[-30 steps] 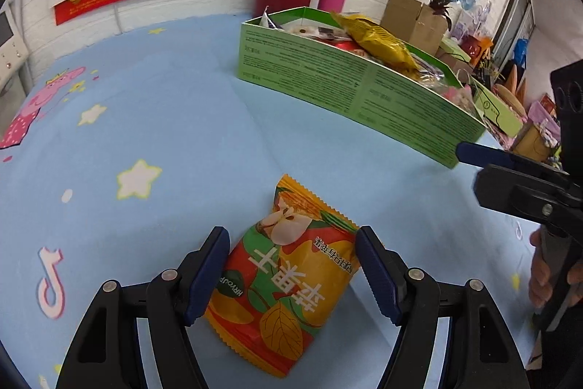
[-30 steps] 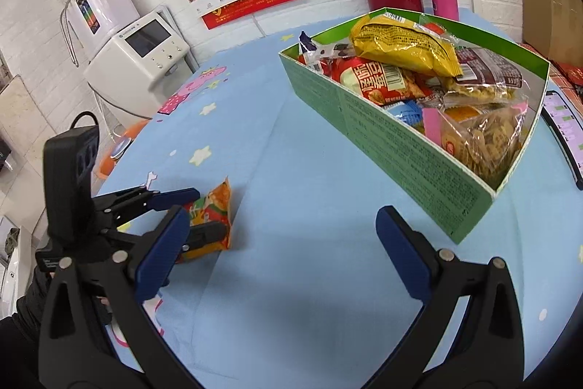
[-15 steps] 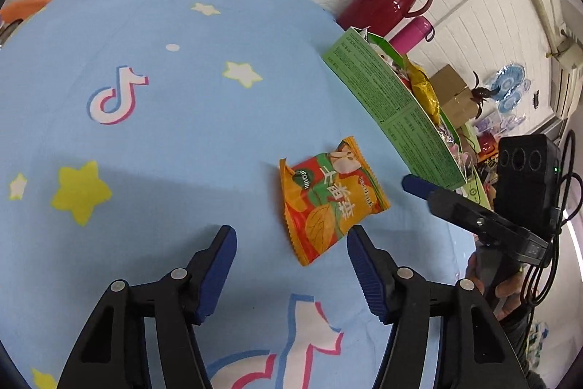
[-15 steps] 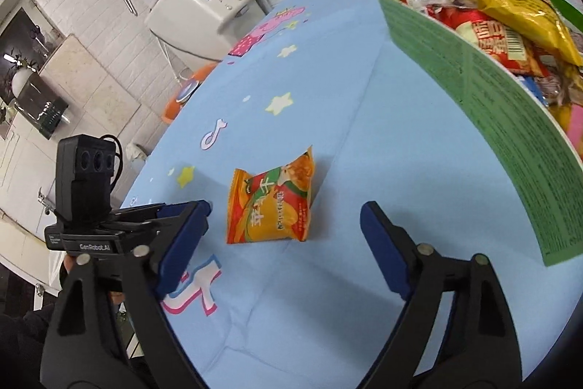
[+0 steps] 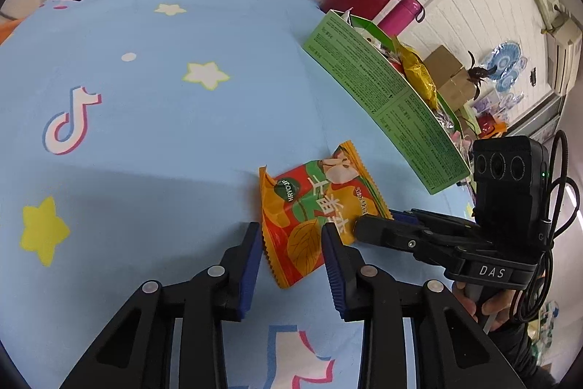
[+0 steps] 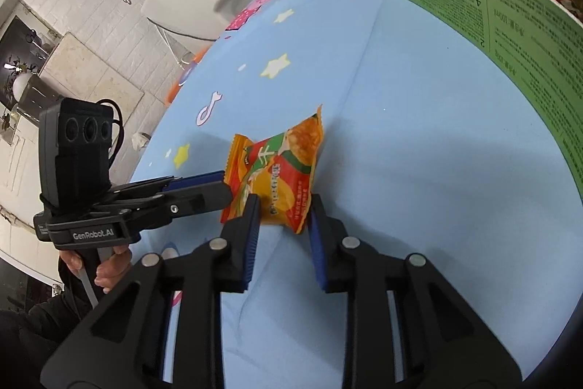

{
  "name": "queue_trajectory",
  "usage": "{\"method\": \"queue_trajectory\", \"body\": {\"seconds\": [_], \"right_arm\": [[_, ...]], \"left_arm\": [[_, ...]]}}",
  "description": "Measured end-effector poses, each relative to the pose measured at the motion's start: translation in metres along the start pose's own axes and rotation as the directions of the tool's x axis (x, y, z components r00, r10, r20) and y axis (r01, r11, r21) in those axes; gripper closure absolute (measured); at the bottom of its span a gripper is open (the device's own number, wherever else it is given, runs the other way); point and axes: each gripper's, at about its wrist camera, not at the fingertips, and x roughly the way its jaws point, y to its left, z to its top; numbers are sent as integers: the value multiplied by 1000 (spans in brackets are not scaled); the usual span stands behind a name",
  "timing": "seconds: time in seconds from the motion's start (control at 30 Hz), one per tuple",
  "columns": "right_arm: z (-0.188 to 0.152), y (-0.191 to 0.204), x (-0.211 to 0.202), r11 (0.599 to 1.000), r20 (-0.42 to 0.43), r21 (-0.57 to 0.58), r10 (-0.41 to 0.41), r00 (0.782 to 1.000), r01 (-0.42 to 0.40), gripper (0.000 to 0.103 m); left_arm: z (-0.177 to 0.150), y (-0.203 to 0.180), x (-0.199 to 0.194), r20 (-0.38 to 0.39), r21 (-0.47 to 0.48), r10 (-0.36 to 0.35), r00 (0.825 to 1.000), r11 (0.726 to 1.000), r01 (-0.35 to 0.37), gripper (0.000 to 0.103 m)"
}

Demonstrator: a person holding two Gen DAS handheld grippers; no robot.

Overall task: Organize snacks
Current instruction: 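Grasp the orange chip bag with the right tool while the left closes on it, then carry the orange chip bag into the green box and open both tools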

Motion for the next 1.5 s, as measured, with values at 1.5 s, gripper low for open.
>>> {"method": "queue_trajectory", "body": {"seconds": [1.5], "right_arm": [[27,-50,-176,979,481,180,-174,859,98,80]], "left_arm": [[103,-201,20,138,334,-110,984,941,59,100]]}}
